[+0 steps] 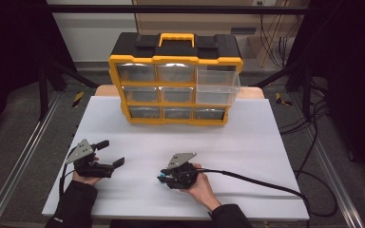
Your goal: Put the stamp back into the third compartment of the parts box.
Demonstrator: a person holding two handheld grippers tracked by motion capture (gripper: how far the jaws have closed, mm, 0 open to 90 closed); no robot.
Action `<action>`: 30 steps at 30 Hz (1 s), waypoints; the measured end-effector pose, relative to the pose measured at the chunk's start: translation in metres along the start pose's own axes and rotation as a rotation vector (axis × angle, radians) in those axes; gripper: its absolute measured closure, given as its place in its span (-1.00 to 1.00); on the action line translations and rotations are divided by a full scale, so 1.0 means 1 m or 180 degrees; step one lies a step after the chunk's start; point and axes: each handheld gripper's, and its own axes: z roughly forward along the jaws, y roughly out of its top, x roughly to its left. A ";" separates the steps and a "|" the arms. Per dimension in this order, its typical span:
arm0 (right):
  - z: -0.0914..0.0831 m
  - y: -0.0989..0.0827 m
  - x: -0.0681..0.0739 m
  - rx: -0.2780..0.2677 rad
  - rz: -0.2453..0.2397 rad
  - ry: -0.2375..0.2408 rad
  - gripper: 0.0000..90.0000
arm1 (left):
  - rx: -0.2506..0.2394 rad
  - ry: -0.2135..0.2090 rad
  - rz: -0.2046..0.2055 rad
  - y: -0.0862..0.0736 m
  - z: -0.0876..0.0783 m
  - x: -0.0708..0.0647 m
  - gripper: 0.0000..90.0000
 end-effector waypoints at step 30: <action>-0.014 0.008 0.001 -0.0114 -0.0030 -0.0013 0.60 | 0.0003 0.0004 0.0009 0.000 0.000 -0.001 -0.96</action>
